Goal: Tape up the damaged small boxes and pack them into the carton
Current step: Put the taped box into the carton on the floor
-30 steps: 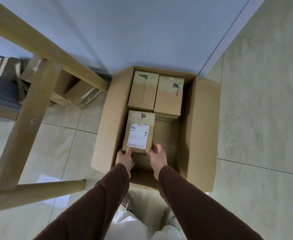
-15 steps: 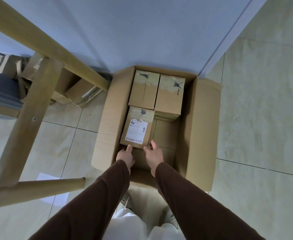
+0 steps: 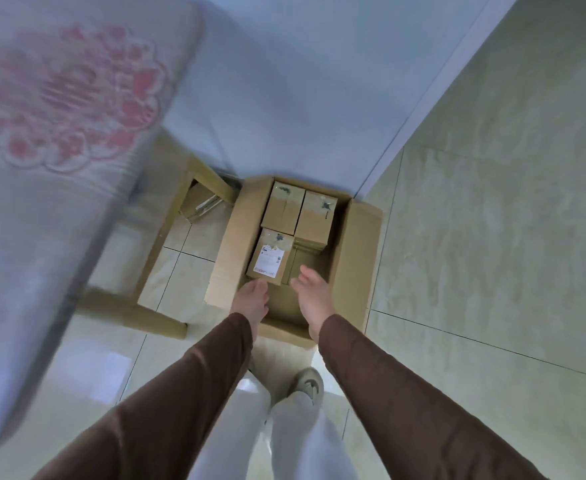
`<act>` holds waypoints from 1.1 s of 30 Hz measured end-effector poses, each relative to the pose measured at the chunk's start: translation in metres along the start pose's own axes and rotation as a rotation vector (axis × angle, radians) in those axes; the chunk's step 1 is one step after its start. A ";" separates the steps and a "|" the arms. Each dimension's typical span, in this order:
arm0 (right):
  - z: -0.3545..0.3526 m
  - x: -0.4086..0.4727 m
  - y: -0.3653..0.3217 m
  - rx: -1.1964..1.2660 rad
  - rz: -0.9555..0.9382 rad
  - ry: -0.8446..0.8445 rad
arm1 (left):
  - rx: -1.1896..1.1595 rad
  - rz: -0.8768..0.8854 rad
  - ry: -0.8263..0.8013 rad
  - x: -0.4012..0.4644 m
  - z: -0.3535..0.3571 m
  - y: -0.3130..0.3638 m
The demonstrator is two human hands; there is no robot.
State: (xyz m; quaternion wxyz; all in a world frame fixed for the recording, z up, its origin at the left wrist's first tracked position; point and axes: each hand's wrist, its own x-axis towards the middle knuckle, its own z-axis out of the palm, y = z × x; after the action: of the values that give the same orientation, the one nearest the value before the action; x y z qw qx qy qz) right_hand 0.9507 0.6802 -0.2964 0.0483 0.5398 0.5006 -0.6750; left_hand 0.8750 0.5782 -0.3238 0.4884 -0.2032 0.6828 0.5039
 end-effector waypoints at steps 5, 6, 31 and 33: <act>0.003 -0.106 -0.067 -0.085 -0.164 -0.009 | 0.022 0.186 0.007 -0.115 -0.014 0.055; 0.006 -0.127 -0.081 -0.092 -0.197 -0.012 | 0.029 0.232 -0.004 -0.135 -0.021 0.066; 0.429 -0.405 -0.093 -0.209 -0.530 -0.272 | -0.527 0.515 0.222 -0.346 -0.531 0.081; 0.456 -0.412 -0.092 -0.227 -0.530 -0.286 | -0.550 0.514 0.228 -0.347 -0.558 0.081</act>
State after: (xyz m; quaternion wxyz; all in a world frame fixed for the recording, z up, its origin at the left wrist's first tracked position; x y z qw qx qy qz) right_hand 0.7543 0.1977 0.0433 0.0004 0.2816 0.6840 -0.6729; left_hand 0.7077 0.0416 0.0271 0.1947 -0.2033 0.6008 0.7482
